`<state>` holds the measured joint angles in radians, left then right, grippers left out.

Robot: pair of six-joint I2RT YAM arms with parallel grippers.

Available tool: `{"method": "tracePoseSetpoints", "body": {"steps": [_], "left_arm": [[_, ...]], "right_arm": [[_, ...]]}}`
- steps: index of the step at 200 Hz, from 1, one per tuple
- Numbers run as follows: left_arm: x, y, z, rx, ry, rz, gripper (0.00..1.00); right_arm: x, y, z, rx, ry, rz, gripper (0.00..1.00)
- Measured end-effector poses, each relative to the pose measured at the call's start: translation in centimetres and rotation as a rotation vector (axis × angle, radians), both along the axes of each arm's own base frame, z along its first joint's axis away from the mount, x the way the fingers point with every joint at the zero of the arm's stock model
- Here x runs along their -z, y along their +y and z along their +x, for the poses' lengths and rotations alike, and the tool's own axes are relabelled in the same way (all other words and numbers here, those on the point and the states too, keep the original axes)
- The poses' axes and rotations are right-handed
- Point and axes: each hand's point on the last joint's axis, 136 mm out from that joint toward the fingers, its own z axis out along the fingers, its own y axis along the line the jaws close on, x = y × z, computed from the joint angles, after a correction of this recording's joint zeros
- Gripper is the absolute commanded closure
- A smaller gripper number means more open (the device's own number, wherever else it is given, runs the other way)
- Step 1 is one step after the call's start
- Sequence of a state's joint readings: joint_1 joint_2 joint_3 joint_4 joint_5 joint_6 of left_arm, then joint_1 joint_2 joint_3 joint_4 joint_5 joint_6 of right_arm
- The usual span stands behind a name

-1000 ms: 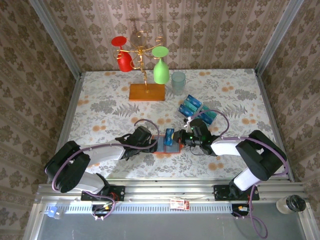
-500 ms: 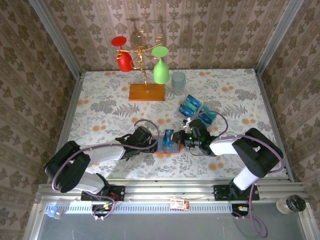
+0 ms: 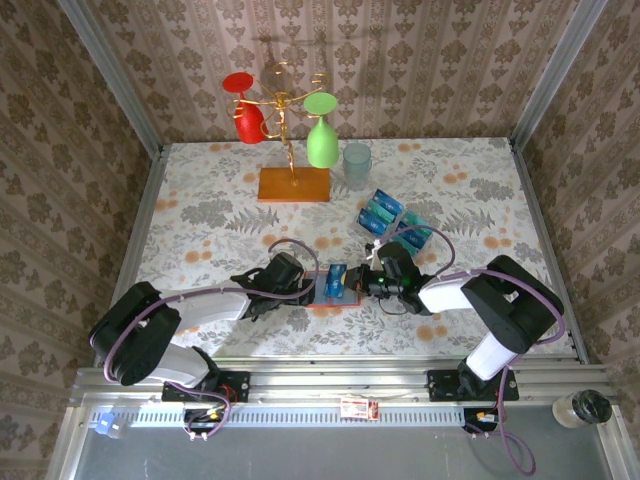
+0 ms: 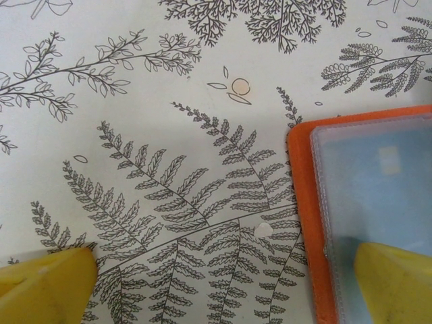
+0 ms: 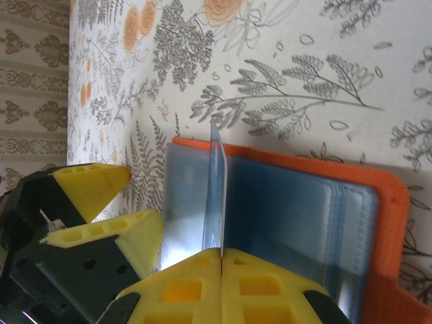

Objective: Put the credit cards into the card holder
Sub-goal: Insert the credit card into the card slot.

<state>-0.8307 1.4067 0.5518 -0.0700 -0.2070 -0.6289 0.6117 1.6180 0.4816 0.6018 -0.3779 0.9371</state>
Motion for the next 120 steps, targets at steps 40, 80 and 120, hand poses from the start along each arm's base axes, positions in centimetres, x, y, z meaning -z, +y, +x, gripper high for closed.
{"method": "tracePoseSetpoints", "body": {"steps": [40, 80, 120], "left_arm": [[0.0, 0.0, 0.0, 0.0, 0.0, 0.0, 0.0], [0.0, 0.0, 0.0, 0.0, -0.002, -0.002, 0.0], [0.0, 0.0, 0.0, -0.001, -0.002, -0.001, 0.0]], "right_arm": [[0.4, -0.1, -0.5, -0.005, 0.015, -0.002, 1.0], [0.4, 0.3, -0.9, -0.025, 0.021, 0.004, 1.0], [0.5, 0.5, -1.2, -0.036, 0.027, 0.005, 1.0]]}}
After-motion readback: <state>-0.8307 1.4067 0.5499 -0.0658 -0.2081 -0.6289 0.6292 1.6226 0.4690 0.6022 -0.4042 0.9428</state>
